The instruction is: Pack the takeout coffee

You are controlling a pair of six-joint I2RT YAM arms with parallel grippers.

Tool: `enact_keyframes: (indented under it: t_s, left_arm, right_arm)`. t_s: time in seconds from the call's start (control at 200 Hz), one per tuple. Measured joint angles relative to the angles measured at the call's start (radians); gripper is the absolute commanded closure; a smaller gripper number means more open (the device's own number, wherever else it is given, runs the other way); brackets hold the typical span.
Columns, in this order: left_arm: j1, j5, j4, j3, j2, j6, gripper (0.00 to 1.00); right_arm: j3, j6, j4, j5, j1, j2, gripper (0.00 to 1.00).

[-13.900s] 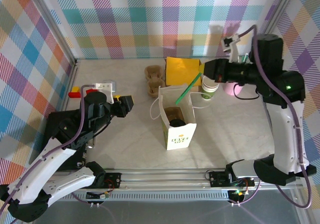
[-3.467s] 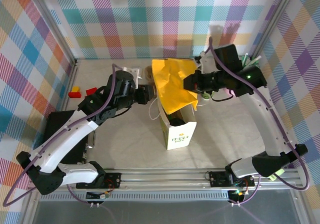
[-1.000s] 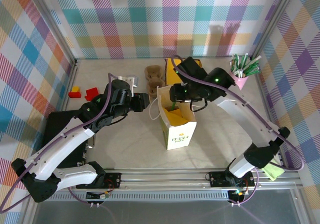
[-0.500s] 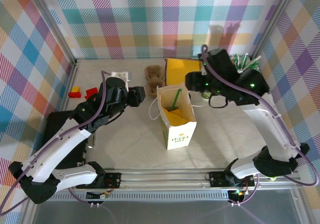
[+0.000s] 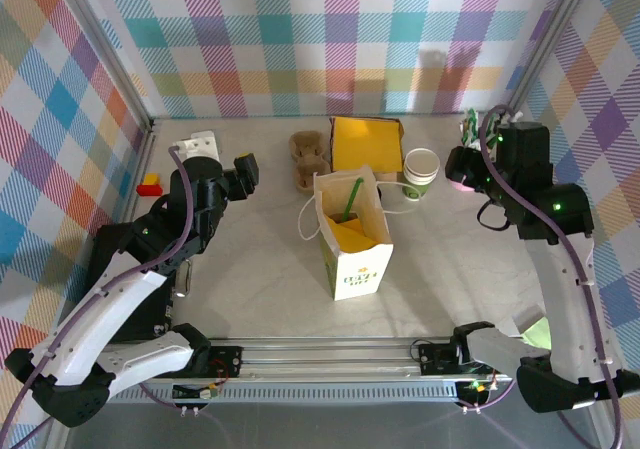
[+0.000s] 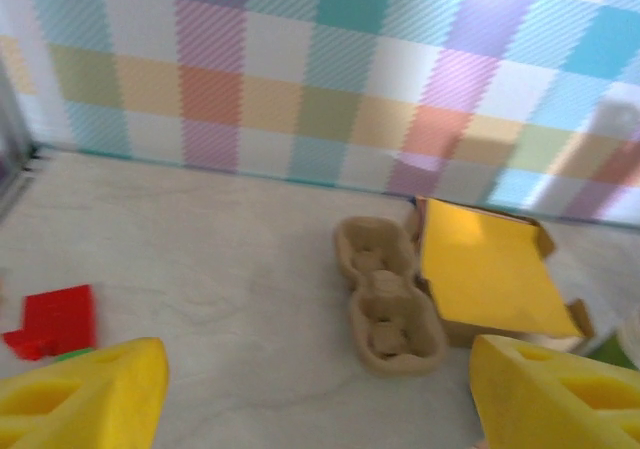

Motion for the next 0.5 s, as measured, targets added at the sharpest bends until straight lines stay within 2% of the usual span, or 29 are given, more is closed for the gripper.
enact_keyframes:
  t_s: [0.17, 0.405, 0.5]
  left_arm:
    - [0.054, -0.064, 0.049, -0.115, -0.039, 0.036, 0.09]
    - [0.116, -0.146, 0.153, -0.319, -0.1, 0.074, 0.0]
    - [0.148, -0.18, 0.219, -0.404, -0.109, 0.083, 0.0]
  right_arm:
    - [-0.244, -0.001, 0.129, -0.026, -0.128, -0.111, 0.0]
    - [-0.546, -0.034, 0.328, -0.021, -0.188, -0.208, 0.01]
    - [-0.648, -0.067, 0.42, -0.017, -0.188, -0.212, 0.01]
